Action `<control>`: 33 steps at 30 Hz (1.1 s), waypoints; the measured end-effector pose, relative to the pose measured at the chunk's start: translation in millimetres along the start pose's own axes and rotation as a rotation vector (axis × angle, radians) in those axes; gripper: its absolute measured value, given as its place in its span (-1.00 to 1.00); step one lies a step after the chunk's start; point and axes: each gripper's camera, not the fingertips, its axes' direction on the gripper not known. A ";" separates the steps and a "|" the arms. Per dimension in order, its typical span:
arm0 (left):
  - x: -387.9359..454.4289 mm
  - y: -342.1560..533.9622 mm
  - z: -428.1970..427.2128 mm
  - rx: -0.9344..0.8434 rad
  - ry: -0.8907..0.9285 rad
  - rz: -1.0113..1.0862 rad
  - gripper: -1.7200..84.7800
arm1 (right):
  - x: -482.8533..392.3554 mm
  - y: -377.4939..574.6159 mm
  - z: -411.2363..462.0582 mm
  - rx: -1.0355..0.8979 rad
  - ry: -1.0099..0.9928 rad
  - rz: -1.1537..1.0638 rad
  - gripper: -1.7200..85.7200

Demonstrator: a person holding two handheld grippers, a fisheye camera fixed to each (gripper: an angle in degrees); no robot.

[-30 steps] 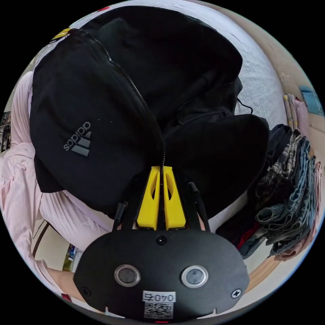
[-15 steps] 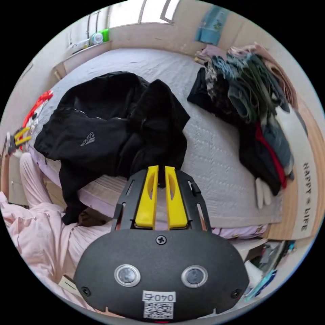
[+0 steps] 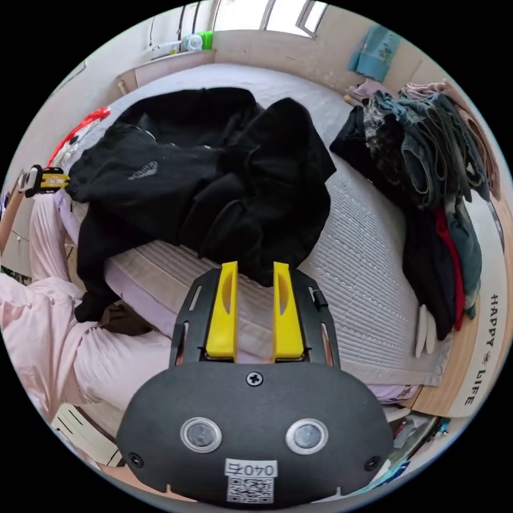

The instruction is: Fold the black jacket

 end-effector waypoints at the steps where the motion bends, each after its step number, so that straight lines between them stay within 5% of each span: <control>1: -1.6 -0.2 -0.8 -0.003 0.004 0.008 -0.98 | 0.6 -7.4 13.1 -0.058 0.013 -0.004 -0.84; 4: -14.5 2.1 -8.2 -0.013 0.044 0.024 -0.98 | 1.1 -20.3 20.5 -0.176 -0.047 -0.107 -0.96; 12: -30.1 10.2 -51.0 0.011 0.028 0.099 -0.98 | 30.4 -4.1 -128.7 -0.188 0.127 -0.190 -0.98; 20: -13.4 -0.7 -26.3 -0.027 0.045 0.089 -0.98 | 33.5 23.1 -11.0 -0.436 0.107 0.028 -0.90; 25: -48.8 43.7 -47.5 -0.042 -0.042 -0.129 -0.98 | 6.6 17.6 -74.8 -0.295 0.220 0.056 -0.69; 29: -93.7 50.4 -54.7 0.072 0.000 -0.296 -0.94 | -34.6 4.8 -120.7 -0.066 -0.035 -0.058 -0.65; 33: -147.7 27.9 -30.5 0.160 0.172 -0.419 -0.83 | -51.3 -15.2 -116.1 -0.057 -0.284 -0.131 -0.64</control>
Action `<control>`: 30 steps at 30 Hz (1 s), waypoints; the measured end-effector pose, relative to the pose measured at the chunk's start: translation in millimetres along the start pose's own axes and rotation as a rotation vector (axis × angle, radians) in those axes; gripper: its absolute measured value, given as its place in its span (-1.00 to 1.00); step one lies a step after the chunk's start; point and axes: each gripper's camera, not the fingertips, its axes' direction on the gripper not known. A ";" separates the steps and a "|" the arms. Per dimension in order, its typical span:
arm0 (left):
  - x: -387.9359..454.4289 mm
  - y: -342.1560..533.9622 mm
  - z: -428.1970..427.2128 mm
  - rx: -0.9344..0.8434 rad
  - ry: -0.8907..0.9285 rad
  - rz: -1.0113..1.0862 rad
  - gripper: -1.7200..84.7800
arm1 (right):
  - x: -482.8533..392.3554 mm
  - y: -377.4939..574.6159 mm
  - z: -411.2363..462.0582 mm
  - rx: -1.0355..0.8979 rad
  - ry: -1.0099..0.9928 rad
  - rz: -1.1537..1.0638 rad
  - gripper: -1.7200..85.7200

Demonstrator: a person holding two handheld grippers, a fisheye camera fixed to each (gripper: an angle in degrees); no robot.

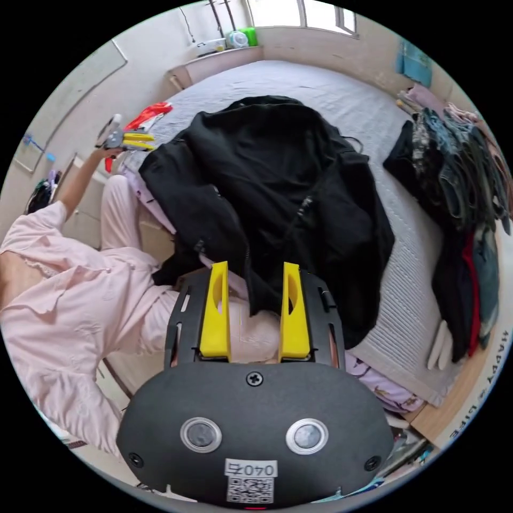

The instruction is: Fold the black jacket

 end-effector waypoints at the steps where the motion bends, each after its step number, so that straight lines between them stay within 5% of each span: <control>1: -5.3 -4.9 4.3 -0.005 0.028 -0.010 -0.82 | -3.5 -5.9 6.5 -0.026 -0.046 -0.017 -0.64; 10: -35.2 -37.4 39.6 -0.051 0.081 0.031 -0.75 | -27.9 -10.8 49.9 -0.198 0.176 -0.021 -0.95; 21: -109.4 -30.7 27.9 0.128 0.382 -0.157 -0.82 | -56.7 -18.0 50.2 -0.228 0.282 -0.071 -0.98; 30: -25.5 -76.2 79.1 -0.103 0.090 0.093 -0.86 | -40.6 -20.9 31.5 -0.125 0.225 -0.003 -0.98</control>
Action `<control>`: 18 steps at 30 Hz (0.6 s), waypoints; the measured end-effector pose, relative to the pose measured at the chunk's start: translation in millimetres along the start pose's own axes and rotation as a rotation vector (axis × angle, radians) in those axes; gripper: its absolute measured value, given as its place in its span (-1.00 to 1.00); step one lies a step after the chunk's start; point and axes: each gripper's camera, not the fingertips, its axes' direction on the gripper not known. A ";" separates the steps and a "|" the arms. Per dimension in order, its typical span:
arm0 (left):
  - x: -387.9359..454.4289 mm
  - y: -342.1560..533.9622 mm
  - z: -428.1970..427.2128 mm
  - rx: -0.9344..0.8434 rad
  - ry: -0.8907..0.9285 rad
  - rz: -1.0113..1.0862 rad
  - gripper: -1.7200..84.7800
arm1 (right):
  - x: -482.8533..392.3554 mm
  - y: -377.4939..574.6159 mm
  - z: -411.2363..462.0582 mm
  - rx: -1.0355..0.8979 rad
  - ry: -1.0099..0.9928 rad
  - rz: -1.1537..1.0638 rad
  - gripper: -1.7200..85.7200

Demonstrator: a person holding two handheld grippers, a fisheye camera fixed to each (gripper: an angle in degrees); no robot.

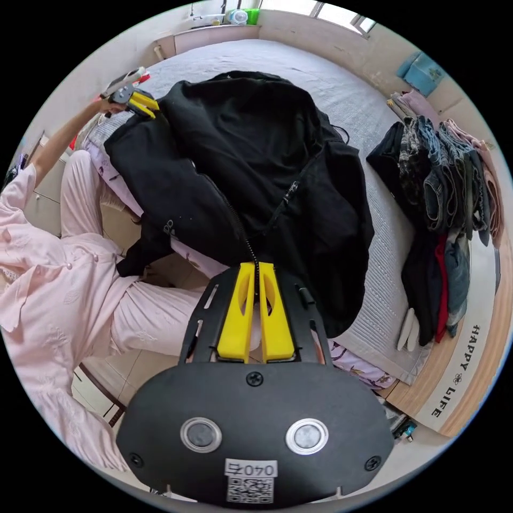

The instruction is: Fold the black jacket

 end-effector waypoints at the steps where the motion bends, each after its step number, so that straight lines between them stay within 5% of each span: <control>1: 2.9 1.9 0.4 0.010 -0.002 0.001 -0.88 | 2.7 -0.9 -5.7 0.026 0.000 0.005 -0.98; 7: 36.6 36.5 -4.0 0.093 -0.123 -0.039 -0.97 | -0.2 -7.8 -27.3 0.084 0.075 -0.008 -0.98; 13: 62.6 115.8 -70.1 0.352 -0.294 -0.337 -0.98 | 2.0 -24.7 -61.5 0.150 0.165 -0.023 -0.98; 18: 42.9 114.1 -70.7 0.270 -0.423 -0.458 -0.98 | 36.0 -103.3 -50.8 0.083 0.232 -0.065 -0.98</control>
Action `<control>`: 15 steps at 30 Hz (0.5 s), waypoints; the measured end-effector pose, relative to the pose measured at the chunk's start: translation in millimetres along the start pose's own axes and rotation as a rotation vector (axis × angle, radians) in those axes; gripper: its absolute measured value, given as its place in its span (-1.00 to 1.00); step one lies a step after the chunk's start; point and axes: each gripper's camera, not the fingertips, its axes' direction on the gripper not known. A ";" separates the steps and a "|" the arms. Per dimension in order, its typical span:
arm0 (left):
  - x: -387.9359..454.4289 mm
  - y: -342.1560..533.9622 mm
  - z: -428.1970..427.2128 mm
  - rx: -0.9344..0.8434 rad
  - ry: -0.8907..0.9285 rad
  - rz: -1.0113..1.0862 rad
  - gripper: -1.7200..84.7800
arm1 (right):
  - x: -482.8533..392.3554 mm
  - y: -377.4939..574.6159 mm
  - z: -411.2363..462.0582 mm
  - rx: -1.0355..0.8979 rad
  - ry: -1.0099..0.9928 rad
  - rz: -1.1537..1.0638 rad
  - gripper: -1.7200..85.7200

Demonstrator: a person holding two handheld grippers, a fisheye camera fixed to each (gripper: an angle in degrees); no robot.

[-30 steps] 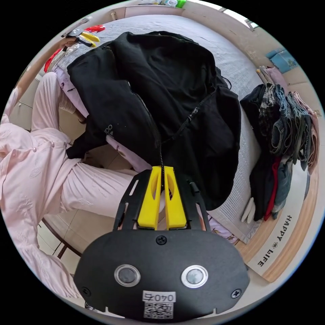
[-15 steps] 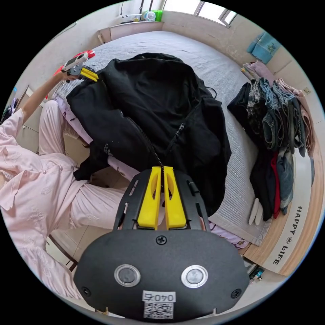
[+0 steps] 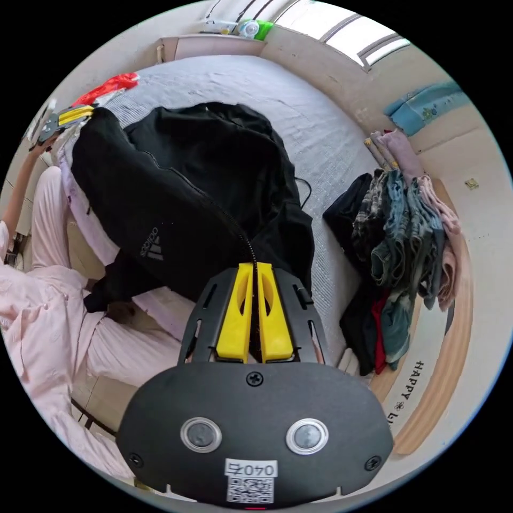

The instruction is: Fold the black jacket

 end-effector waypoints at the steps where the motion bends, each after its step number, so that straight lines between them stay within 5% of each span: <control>1: 1.9 -3.5 10.1 -0.020 0.010 -0.009 -0.97 | 6.2 -21.7 28.3 -0.066 -0.008 -0.016 -0.97; 7: 57.3 -25.2 126.6 -0.291 0.032 0.012 -0.95 | 43.0 -60.8 173.5 -0.318 -0.282 0.195 -0.81; 11: 37.8 -9.0 110.0 -0.252 -0.153 -0.097 -0.96 | 79.6 -19.0 117.6 -0.083 -0.260 0.330 -0.72; 15: 26.1 21.1 49.7 -0.098 -0.019 -0.182 -0.99 | 68.9 43.7 41.3 0.155 -0.088 0.392 -0.90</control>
